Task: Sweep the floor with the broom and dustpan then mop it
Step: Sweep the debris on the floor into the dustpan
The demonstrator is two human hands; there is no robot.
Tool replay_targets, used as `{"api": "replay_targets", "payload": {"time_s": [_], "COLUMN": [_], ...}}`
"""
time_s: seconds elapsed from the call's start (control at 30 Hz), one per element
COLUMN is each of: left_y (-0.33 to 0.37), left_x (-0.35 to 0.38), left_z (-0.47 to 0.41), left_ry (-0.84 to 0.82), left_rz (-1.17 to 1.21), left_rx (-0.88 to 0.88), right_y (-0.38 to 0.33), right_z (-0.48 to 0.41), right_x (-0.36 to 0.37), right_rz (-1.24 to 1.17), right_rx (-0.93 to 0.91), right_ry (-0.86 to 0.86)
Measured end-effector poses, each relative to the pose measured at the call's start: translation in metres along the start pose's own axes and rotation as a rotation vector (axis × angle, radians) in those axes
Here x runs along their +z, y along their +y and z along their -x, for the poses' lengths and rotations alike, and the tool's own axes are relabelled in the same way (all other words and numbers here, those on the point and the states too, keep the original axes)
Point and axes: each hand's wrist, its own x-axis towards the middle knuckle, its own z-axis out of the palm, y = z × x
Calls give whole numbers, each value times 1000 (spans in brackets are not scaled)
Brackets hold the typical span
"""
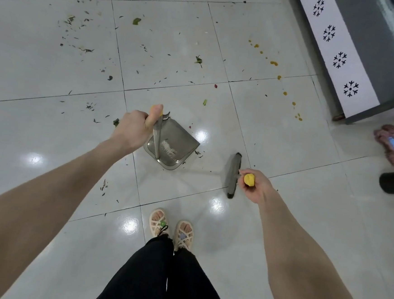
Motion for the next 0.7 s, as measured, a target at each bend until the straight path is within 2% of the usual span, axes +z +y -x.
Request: {"api": "replay_targets", "payload": {"time_s": [0.23,0.4,0.7], "left_y": [-10,-10,9], "left_x": [-6,-14,-19], "left_z": [-1,4,4], "left_ry": [9,20,14], "left_rz": [7,-12,-11], "left_rx": [-42,-59,-44], "right_y": [30,26,-13], "right_z": [1,3,8], "right_x": [59,92,81], "right_rz": [-30,-72,-36], "right_rx": [7,10,16], "right_ry": [-71,-190,-231]}}
